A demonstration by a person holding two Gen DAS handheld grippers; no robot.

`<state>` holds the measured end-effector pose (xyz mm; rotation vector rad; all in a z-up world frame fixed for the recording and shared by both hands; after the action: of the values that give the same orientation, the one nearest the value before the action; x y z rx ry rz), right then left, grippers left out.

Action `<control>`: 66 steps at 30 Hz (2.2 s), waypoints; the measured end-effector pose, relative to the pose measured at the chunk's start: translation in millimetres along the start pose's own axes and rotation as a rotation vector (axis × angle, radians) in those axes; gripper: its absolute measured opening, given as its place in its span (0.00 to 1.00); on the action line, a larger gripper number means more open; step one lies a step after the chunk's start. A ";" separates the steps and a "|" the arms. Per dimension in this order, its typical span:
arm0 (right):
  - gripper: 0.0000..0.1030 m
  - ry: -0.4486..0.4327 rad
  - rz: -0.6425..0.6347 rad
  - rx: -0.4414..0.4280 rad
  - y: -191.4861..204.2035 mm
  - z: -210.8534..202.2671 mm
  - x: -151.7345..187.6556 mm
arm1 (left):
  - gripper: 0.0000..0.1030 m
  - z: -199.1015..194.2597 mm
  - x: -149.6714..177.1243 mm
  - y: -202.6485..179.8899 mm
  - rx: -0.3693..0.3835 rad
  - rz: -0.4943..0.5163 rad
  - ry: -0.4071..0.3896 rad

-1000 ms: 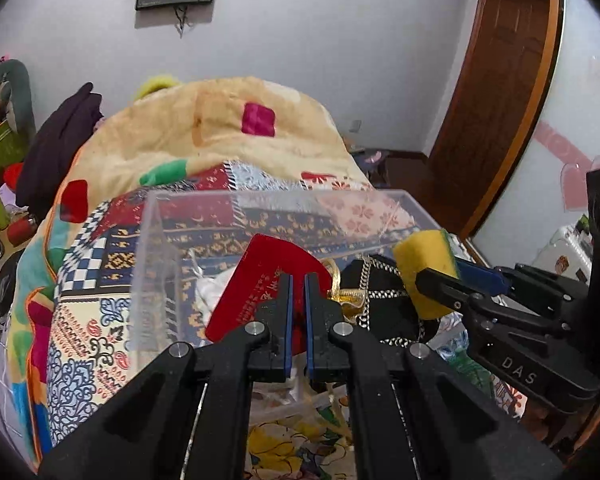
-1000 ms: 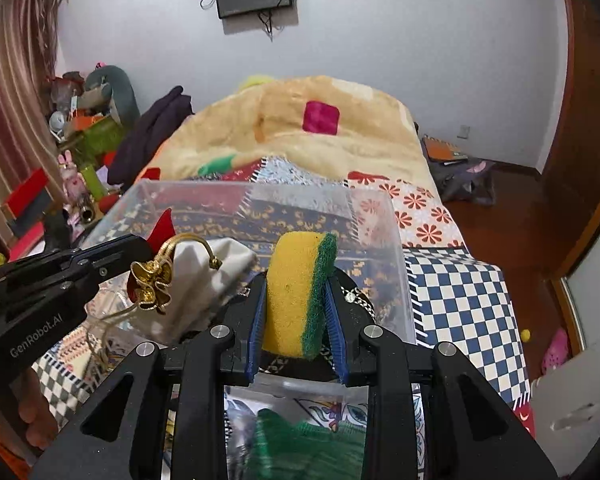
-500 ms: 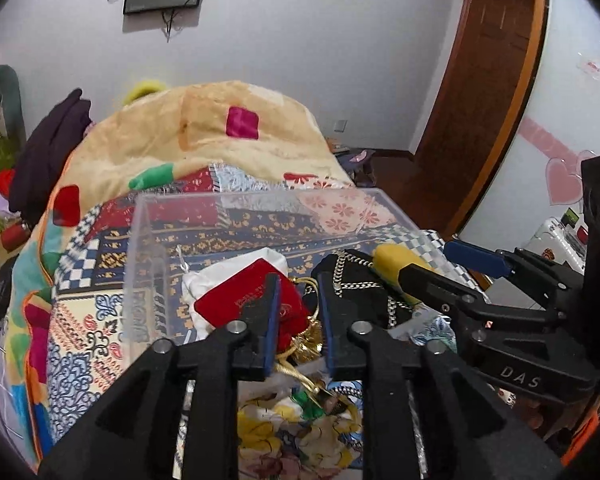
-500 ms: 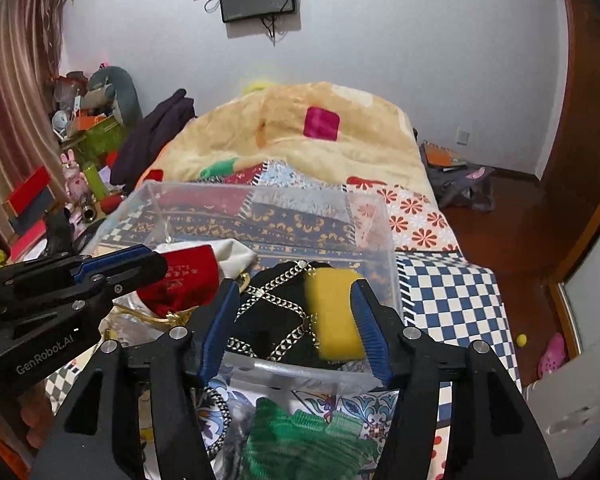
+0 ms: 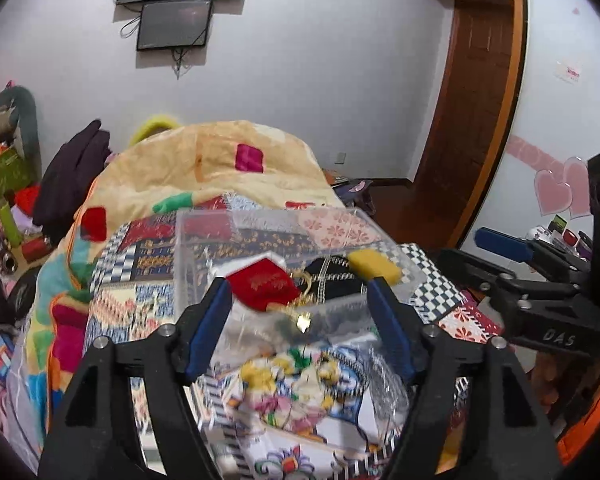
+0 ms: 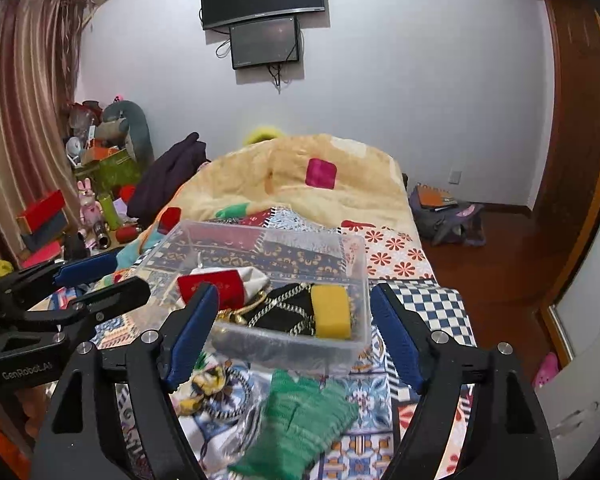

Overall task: Organize soft objects
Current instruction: 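Drop the red pouch and yellow sponge into the clear box with both tools, then grasp the floral scarf with the left tool while the right tool grasps the green glove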

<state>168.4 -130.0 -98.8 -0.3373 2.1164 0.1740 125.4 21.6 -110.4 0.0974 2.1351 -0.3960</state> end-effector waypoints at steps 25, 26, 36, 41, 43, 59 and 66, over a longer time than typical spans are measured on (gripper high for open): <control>0.62 0.265 0.036 -0.053 -3.6 32.8 89.5 | 0.68 47.8 88.8 12.6 -0.066 -0.024 0.245; 0.61 0.270 0.035 -0.060 -2.9 33.7 90.7 | 0.65 49.0 90.2 12.0 -0.064 -0.023 0.252; 0.26 0.274 0.058 -0.096 -3.2 33.7 92.8 | 0.34 54.4 97.5 15.8 -0.033 -0.052 0.268; 0.17 0.262 0.055 -0.099 -1.7 31.9 91.1 | 0.16 53.8 98.1 11.3 -0.022 -0.033 0.259; 0.10 0.254 0.059 -0.104 -2.0 29.5 89.4 | 0.13 53.3 97.0 9.3 -0.030 -0.018 0.250; 0.09 0.089 0.059 -0.100 -3.4 -12.8 49.4 | 0.11 -13.7 51.4 -17.4 -0.010 0.045 0.040; 0.09 0.018 0.050 -0.080 -0.7 -16.3 20.4 | 0.11 -29.2 18.6 -12.5 -0.025 0.051 -0.043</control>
<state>145.1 -138.3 -107.2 -0.3347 2.1410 0.2859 89.0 17.6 -107.6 0.1278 2.0901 -0.3392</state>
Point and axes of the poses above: each gripper's, at about its wrist camera, not at the fingertips, and z roughly the way its jaws point, y to its left, x to its underside, the point moved 4 cm from there along z, roughly the way its jaws point, and after that the axes turned 10 degrees about x, right-handed, at the moved point
